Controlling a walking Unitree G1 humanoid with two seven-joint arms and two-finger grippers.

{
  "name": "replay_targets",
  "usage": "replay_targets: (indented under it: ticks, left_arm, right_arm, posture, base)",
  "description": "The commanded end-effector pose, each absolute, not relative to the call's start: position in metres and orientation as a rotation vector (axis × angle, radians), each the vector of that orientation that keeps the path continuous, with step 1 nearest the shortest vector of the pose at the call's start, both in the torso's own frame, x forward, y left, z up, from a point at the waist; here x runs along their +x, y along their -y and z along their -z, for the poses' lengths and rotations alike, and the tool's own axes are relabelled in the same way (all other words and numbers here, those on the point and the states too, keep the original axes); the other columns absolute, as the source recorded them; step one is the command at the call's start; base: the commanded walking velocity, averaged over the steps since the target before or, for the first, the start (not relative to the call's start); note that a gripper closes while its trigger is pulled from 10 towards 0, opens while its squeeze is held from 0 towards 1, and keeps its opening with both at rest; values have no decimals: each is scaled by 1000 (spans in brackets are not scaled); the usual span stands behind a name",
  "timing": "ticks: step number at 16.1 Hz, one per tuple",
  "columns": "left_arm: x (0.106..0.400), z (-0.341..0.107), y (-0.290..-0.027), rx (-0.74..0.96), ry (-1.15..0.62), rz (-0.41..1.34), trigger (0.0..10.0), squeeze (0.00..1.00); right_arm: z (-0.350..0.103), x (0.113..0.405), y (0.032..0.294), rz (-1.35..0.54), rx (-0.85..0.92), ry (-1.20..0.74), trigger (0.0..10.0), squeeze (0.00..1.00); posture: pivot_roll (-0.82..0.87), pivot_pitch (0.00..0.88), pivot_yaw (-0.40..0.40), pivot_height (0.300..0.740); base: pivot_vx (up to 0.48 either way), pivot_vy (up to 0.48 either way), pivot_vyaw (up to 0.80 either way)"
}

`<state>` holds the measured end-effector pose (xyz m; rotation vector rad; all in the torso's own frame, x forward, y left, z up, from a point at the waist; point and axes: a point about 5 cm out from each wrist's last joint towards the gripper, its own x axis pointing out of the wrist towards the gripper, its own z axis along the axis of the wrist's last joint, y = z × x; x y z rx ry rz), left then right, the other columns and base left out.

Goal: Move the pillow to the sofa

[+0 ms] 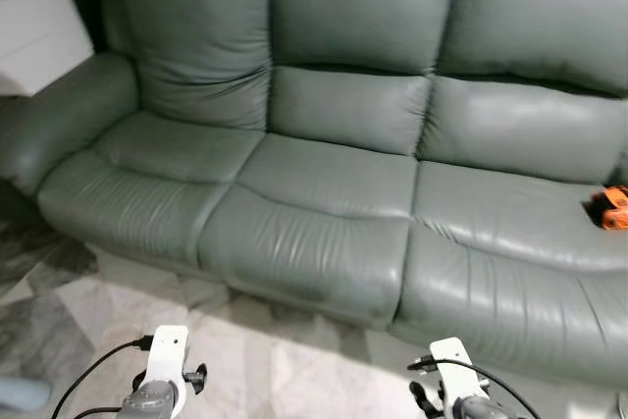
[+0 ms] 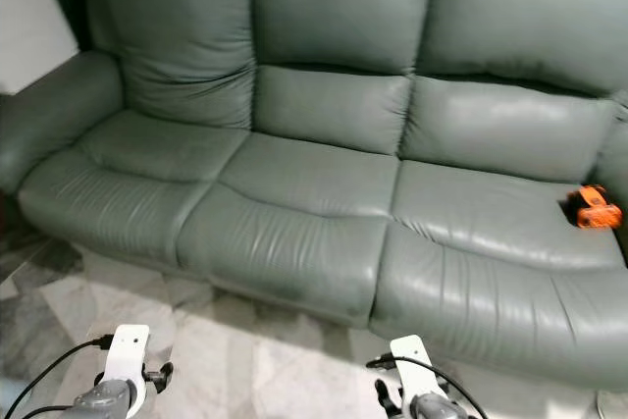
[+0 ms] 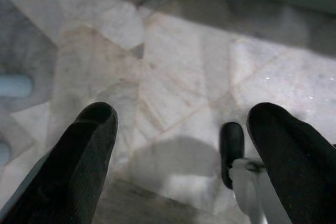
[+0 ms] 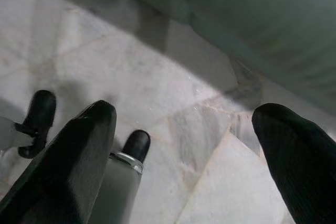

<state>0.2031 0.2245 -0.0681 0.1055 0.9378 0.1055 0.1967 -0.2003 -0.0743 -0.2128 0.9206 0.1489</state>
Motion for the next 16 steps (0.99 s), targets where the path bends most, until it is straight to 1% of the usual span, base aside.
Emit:
replay_targets:
  ticks: [1, 4, 8, 9, 10, 11, 13, 16]
  left_arm:
    - [204, 67, -226, 113, -931, -114, 10000, 0]
    - [204, 68, -222, 89, -936, -107, 10000, 0]
    - [202, 70, -218, 43, -928, -147, 10000, 0]
    - [200, 71, -222, 10, -928, -182, 10000, 0]
    - [198, 71, -224, 0, -923, -193, 10000, 0]
    - [198, 70, -226, -30, -915, -200, 10000, 0]
    - [196, 71, -230, 3, -922, -209, 10000, 0]
    - [194, 71, -233, 28, -939, -186, 10000, 0]
  right_arm:
    - [74, 196, 201, -149, -218, -919, 10000, 0]
    - [75, 196, 200, -155, -221, -926, 10000, 0]
    - [73, 199, 202, -188, -261, -929, 10000, 0]
    - [70, 205, 201, -198, -271, -918, 10000, 0]
    - [67, 210, 199, -207, -278, -908, 10000, 0]
    - [64, 216, 197, -213, -280, -900, 10000, 0]
    - [61, 222, 195, -201, -276, -895, 10000, 0]
    - [60, 226, 194, -167, -243, -883, 10000, 0]
  posture:
    - [-186, 22, 50, 740]
    - [-175, 12, 34, 740]
    - [-139, 0, -19, 740]
    - [-120, 0, -45, 740]
    - [-114, 0, -52, 740]
    - [-102, 0, -61, 740]
    - [-95, 0, -56, 740]
    - [-95, 0, -22, 740]
  base:
    - [0, 0, 800]
    - [0, 0, 800]
    - [0, 0, 800]
    - [0, 0, 800]
    - [0, 0, 800]
    - [0, 0, 0]
    - [0, 0, 0]
    - [0, 0, 0]
